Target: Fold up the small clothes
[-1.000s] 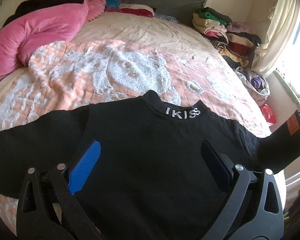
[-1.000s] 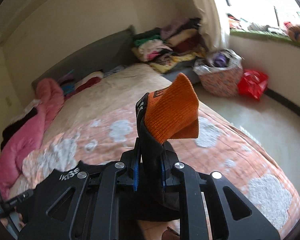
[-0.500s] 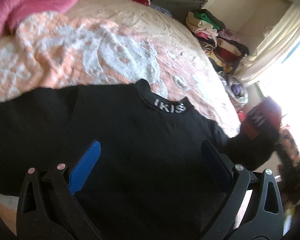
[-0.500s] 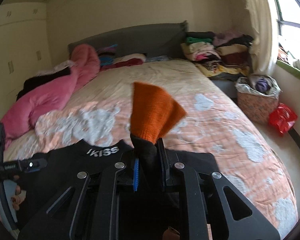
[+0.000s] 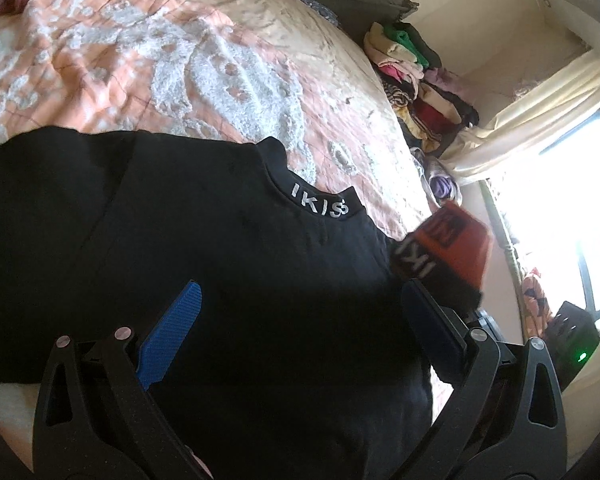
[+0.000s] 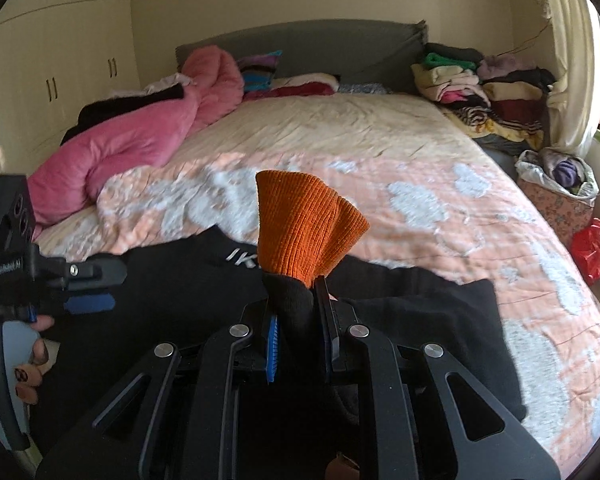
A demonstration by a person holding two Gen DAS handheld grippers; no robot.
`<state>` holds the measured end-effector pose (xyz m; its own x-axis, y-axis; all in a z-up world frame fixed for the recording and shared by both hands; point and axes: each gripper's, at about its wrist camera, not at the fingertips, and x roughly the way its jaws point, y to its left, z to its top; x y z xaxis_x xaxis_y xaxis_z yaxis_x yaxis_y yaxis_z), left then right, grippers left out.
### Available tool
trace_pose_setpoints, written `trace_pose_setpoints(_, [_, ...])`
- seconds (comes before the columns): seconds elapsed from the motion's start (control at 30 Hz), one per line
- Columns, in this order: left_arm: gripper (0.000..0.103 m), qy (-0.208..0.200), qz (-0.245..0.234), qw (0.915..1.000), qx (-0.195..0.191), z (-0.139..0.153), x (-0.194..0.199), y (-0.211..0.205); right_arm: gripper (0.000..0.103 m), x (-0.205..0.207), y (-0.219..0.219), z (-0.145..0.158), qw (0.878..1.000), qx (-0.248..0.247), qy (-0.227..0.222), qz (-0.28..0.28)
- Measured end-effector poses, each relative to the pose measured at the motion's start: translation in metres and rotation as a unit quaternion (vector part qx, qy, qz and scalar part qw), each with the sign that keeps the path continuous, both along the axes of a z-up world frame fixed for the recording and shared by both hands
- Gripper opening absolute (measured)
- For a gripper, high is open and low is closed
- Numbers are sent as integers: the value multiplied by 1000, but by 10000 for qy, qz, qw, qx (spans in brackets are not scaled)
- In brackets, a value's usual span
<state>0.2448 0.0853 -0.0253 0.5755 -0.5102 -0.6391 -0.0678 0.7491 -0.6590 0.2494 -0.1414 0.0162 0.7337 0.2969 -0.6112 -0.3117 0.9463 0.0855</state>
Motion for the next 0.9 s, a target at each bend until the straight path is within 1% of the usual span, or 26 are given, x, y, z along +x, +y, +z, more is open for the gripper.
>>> trace_pose_setpoints(0.1, [94,52,17,9994,-343,-6,0,4,18,1,15,-10,9998,-26,127,124])
trace_pose_setpoints(0.13, [94,65,22,9994,-344,-7,1,4,18,2,19,-14,9997,-18,195,166])
trace_pose_setpoints(0.17, [94,81,27,9994,-327,-8,1,4,21,2,22,-16,9995,0,245,207])
trace_pose_setpoints(0.2, [94,98,24,9994,-322,-9,2,4,29,1,25,-19,9992,26,298,253])
trace_pose_setpoints(0.23, [94,124,8,9993,-351,-12,3,3,33,1,28,-21,9990,60,336,306])
trace_pose_setpoints(0.3, [94,165,-16,9989,-441,-15,3,3,45,-5,31,-22,9983,119,366,438])
trace_pose_setpoints(0.37, [93,180,-73,9985,-517,-18,4,1,49,-12,32,-22,9976,140,375,560])
trace_pose_setpoints(0.4, [91,180,-101,9984,-531,-19,4,-1,52,-16,31,-21,9973,146,386,614])
trace_pose_setpoints(0.5, [88,199,-246,9982,-506,-21,5,-8,54,-31,26,-18,9967,127,377,709])
trace_pose_setpoints(0.6, [79,262,-355,9984,-361,-27,6,-16,58,-43,12,-14,9973,196,356,619])
trace_pose_setpoints(0.67, [74,359,-453,9979,-275,-32,7,-25,58,-50,-2,-11,9977,308,349,490])
trace_pose_setpoints(0.7, [70,396,-496,9977,-223,-35,8,-29,58,-52,-9,-10,9979,352,351,415])
trace_pose_setpoints(0.8, [53,396,-635,9972,-60,-37,9,-43,58,-59,-28,-8,9980,477,365,170])
trace_pose_setpoints(0.87, [44,346,-665,9969,222,-36,10,-52,58,-62,-39,-9,9980,507,386,13])
trace_pose_setpoints(0.9, [30,327,-684,9964,391,-36,9,-56,58,-64,-42,-9,9979,517,397,-26])
